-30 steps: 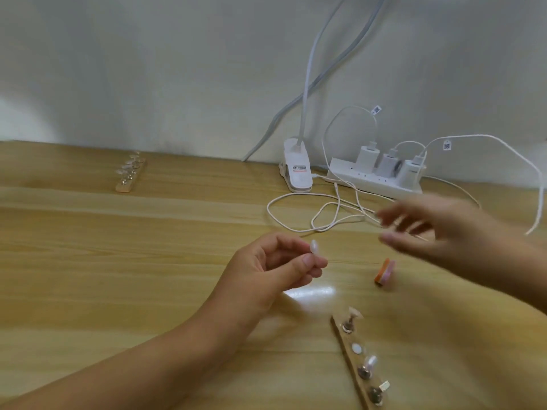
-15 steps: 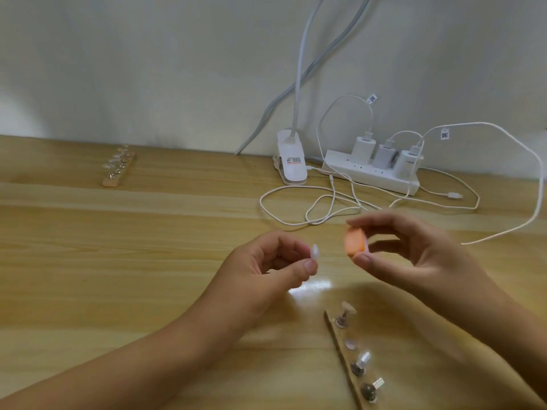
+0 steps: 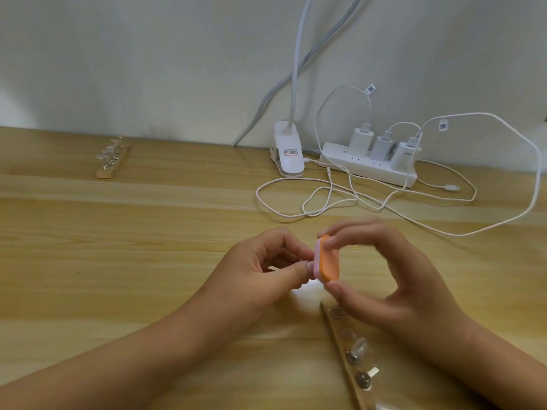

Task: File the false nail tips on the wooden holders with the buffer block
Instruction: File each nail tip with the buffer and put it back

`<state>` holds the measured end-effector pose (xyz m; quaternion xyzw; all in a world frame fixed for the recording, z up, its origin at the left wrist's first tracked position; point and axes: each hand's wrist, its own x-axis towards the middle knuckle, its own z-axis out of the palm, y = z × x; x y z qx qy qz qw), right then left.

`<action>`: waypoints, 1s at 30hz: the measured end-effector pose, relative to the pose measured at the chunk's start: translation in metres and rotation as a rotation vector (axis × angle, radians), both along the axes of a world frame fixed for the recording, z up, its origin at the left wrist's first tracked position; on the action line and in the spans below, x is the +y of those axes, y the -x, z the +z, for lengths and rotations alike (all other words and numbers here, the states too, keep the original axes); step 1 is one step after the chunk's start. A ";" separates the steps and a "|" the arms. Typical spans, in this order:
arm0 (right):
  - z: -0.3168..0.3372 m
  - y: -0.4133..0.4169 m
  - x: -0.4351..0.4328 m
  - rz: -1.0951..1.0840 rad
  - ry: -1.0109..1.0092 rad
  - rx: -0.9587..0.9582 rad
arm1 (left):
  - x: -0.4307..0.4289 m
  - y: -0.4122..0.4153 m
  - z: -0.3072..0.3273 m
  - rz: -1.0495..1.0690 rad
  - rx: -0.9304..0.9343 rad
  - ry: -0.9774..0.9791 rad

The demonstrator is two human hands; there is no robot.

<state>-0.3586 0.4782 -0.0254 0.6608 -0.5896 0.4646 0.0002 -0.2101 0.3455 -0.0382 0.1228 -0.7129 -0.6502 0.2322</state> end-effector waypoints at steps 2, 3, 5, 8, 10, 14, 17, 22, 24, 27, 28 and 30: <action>-0.001 0.000 -0.001 -0.002 0.013 0.054 | 0.000 0.000 0.000 0.001 0.000 0.022; -0.001 0.001 -0.001 -0.019 0.016 0.039 | 0.000 0.001 0.000 0.003 -0.004 0.018; 0.000 0.002 -0.001 -0.045 0.011 0.009 | 0.000 0.000 0.000 0.017 -0.012 0.023; -0.003 0.001 0.000 -0.032 0.016 0.131 | 0.001 0.000 -0.001 0.013 -0.017 0.067; -0.004 0.002 -0.001 -0.042 0.021 0.124 | 0.002 0.000 -0.001 0.022 -0.022 0.090; -0.006 0.002 -0.002 -0.038 0.010 0.033 | 0.001 0.000 -0.001 0.036 -0.013 0.065; -0.008 0.003 -0.001 -0.024 0.010 0.073 | 0.001 0.000 -0.002 0.034 -0.018 0.088; -0.008 0.001 -0.001 -0.022 -0.026 0.014 | 0.002 -0.001 -0.001 0.034 -0.012 0.072; -0.008 0.001 0.000 0.007 -0.035 0.062 | 0.002 -0.001 -0.001 0.031 -0.009 0.074; -0.006 0.008 -0.001 -0.049 -0.084 -0.176 | 0.002 -0.001 -0.001 0.035 -0.017 0.064; -0.006 0.009 -0.001 -0.052 -0.100 -0.268 | 0.002 -0.001 -0.001 0.036 -0.020 0.069; -0.006 0.007 0.000 0.009 -0.067 -0.345 | 0.001 -0.002 -0.002 0.039 -0.017 0.083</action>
